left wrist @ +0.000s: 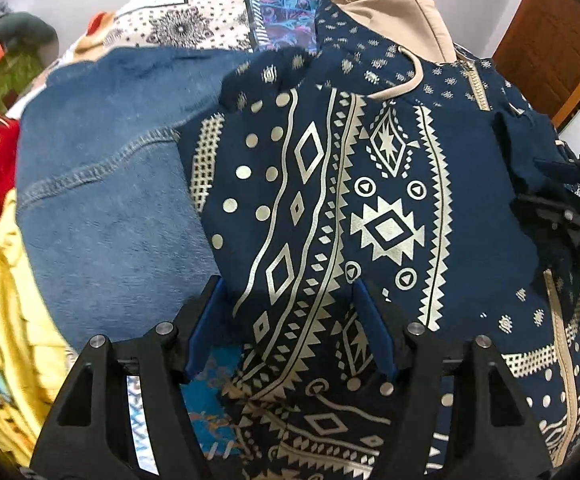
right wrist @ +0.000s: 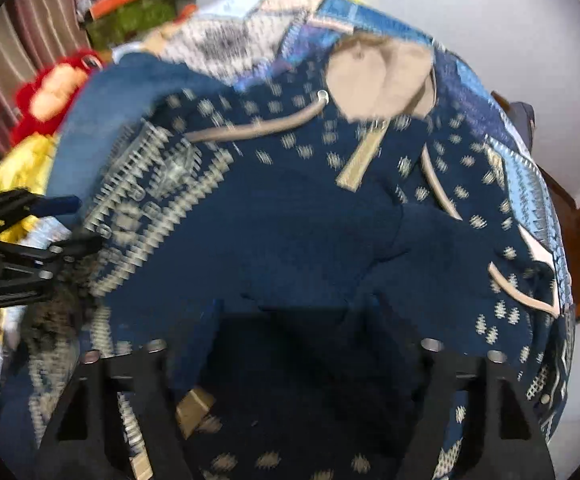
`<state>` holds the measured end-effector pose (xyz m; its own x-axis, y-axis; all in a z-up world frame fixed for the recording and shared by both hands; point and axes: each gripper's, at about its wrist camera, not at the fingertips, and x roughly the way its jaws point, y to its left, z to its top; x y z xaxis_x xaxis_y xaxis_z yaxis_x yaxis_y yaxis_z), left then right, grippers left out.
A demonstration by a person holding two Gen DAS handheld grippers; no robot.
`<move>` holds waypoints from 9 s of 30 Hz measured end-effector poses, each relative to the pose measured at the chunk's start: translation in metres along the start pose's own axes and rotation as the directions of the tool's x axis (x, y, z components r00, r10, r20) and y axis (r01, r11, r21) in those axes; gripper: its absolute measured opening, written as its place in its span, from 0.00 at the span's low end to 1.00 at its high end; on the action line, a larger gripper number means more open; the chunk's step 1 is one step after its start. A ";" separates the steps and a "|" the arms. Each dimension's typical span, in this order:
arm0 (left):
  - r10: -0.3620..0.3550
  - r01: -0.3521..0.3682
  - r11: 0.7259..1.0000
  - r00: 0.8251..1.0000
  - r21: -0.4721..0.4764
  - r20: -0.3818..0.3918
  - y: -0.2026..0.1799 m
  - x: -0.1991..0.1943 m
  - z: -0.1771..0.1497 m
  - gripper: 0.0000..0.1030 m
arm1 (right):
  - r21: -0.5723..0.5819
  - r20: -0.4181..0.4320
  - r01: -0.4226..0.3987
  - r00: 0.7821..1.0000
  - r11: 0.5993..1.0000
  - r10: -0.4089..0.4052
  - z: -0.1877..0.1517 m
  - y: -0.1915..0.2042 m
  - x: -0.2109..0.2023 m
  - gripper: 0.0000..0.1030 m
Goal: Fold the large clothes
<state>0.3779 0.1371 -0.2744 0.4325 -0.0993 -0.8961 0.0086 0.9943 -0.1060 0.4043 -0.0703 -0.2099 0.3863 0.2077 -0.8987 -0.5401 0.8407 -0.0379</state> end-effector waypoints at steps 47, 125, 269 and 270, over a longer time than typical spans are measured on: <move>0.099 -0.103 0.986 0.994 0.131 0.038 -0.104 0.011 0.025 0.69 | 0.224 -0.079 0.444 0.895 0.867 -0.438 -0.139 -0.179 -0.083 0.24; -0.046 -0.008 0.989 0.931 0.147 0.361 -0.093 -0.176 0.023 0.70 | 0.424 0.269 -0.167 0.962 0.890 0.052 0.002 -0.088 -0.130 0.05; -0.038 0.037 0.995 0.999 0.092 0.014 -0.079 0.006 0.024 0.66 | 0.036 -0.019 0.260 0.966 0.965 -0.259 -0.090 -0.129 -0.052 0.05; -0.037 0.035 0.995 0.999 0.095 0.015 -0.079 0.005 0.024 0.66 | 0.056 -0.020 0.240 0.971 0.969 -0.239 -0.094 -0.134 -0.054 0.05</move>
<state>0.4009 0.0590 -0.2607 0.4450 -0.1353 -0.8852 0.1091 0.9894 -0.0963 0.3856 -0.2411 -0.1973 0.4891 -0.0092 -0.8722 -0.3890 0.8927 -0.2276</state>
